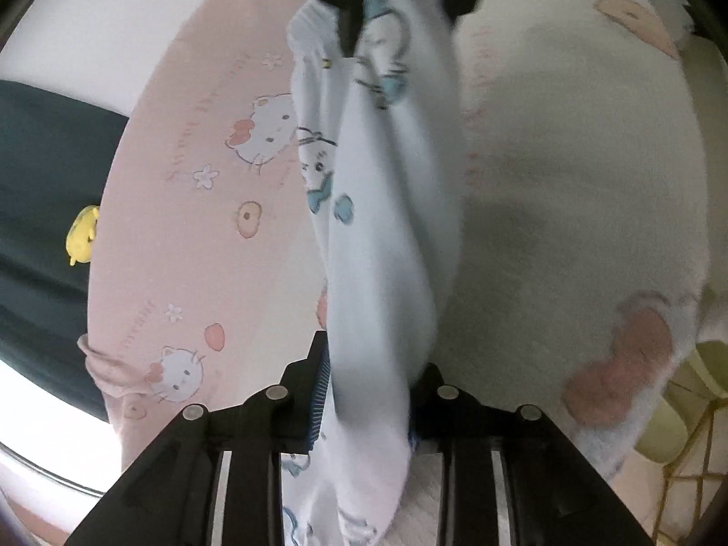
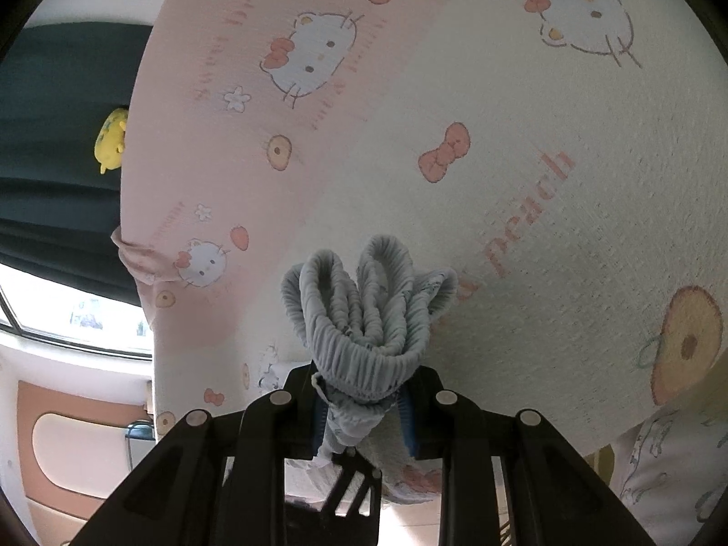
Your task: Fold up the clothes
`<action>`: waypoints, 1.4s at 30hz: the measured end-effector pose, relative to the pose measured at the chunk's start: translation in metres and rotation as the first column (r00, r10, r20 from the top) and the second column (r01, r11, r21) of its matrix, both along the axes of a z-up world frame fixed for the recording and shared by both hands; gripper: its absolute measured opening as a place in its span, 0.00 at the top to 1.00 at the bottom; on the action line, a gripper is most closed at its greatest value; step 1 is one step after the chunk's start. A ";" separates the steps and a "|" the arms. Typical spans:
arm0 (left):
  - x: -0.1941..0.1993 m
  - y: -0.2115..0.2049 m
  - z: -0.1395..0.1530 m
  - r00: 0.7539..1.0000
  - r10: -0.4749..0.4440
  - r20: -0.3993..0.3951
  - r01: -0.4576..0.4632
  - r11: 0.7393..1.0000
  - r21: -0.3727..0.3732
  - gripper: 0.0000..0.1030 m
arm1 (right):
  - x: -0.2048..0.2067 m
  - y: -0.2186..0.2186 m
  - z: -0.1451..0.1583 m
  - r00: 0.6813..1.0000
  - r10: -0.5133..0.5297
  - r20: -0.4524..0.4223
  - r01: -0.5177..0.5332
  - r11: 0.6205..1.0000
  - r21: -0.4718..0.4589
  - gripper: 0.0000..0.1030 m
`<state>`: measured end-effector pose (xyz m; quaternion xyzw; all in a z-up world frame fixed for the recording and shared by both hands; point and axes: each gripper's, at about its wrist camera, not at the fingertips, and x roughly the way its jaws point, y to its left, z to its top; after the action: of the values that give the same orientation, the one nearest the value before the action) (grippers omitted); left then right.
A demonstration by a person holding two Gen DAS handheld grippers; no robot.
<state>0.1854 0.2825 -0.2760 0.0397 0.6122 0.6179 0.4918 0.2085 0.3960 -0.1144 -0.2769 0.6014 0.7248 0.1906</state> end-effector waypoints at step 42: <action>-0.102 0.003 0.047 0.215 0.504 0.837 -0.451 0.811 -0.373 0.77 | -0.009 -0.018 -0.009 0.998 0.001 0.069 -0.007 0.997 0.083 0.75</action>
<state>0.0831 0.2851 -0.2288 -0.5064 0.2351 0.6389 0.5292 0.1996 0.3782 -0.1234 -0.2947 0.5631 0.7397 0.2210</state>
